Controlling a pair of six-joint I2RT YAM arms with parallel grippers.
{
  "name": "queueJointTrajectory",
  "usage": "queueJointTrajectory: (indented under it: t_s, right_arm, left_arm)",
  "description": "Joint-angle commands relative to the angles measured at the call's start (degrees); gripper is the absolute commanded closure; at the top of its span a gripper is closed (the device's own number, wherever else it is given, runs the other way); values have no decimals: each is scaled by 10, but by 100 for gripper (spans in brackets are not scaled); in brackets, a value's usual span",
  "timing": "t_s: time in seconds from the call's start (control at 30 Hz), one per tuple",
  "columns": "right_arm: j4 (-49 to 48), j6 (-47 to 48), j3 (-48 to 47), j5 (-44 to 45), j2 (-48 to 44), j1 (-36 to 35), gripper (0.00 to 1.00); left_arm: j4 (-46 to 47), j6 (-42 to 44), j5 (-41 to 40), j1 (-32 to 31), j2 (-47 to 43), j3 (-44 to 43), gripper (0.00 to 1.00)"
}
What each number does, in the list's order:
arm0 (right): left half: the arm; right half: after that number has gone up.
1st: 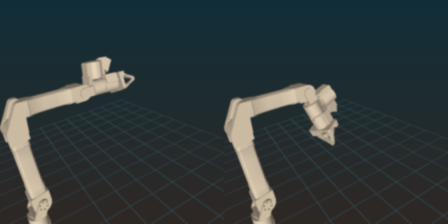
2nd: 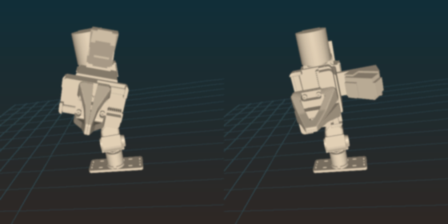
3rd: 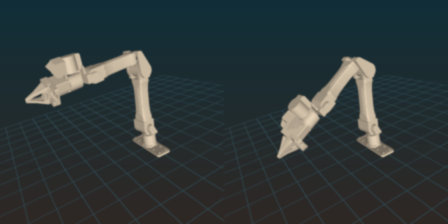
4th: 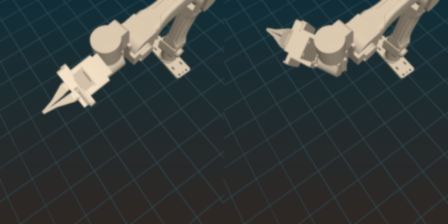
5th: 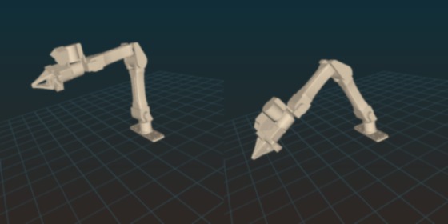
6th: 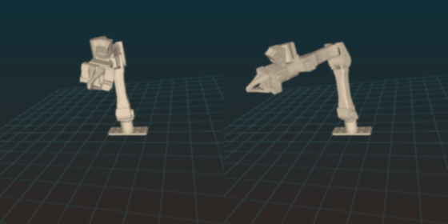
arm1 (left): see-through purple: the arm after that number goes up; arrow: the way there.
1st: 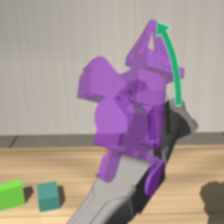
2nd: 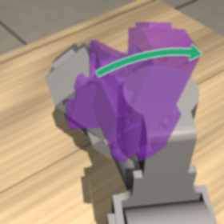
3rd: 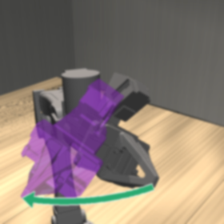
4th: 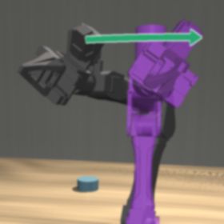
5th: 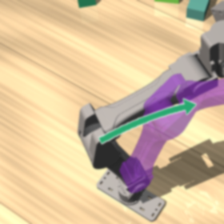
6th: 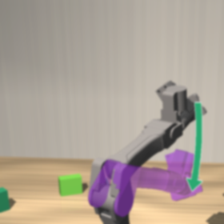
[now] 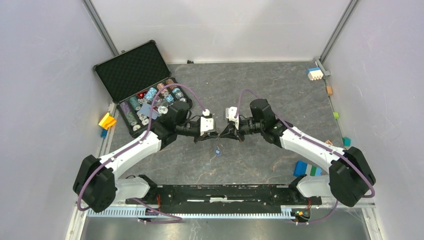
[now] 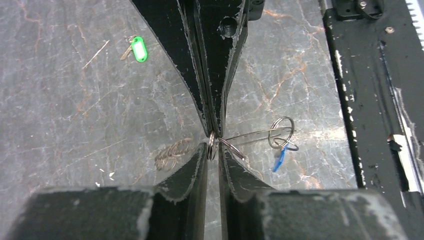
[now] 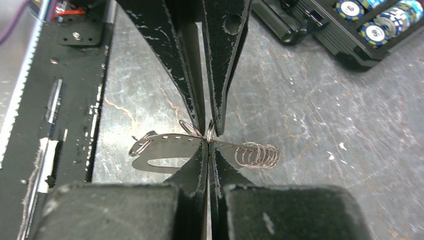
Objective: Put the keys on the keyring
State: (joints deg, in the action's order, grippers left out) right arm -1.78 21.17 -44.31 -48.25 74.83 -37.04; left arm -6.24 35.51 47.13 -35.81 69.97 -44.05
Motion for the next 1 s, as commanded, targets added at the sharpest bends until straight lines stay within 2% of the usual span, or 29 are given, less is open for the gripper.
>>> queueJointTrajectory:
  t_s: [0.0, 0.2, 0.3, 0.57, 0.97]
  right_arm:
    - [68, 52, -55, 69, -18, -18, 100]
    - [111, 65, -85, 110, -15, -40, 100]
    - [124, 69, -92, 122, -14, -44, 100]
    - [129, 65, -95, 115, -13, -45, 100]
    - [123, 60, -94, 106, -10, -45, 100]
  left_arm:
    - [10, -7, -34, -3, -8, -23, 75]
    - [-18, 15, -47, -3, 0, -51, 61]
    - [-12, 19, -49, -3, 2, -50, 60]
    - [-9, 42, -36, -3, 14, -47, 72]
    - [-9, 53, 3, -4, 33, -53, 83]
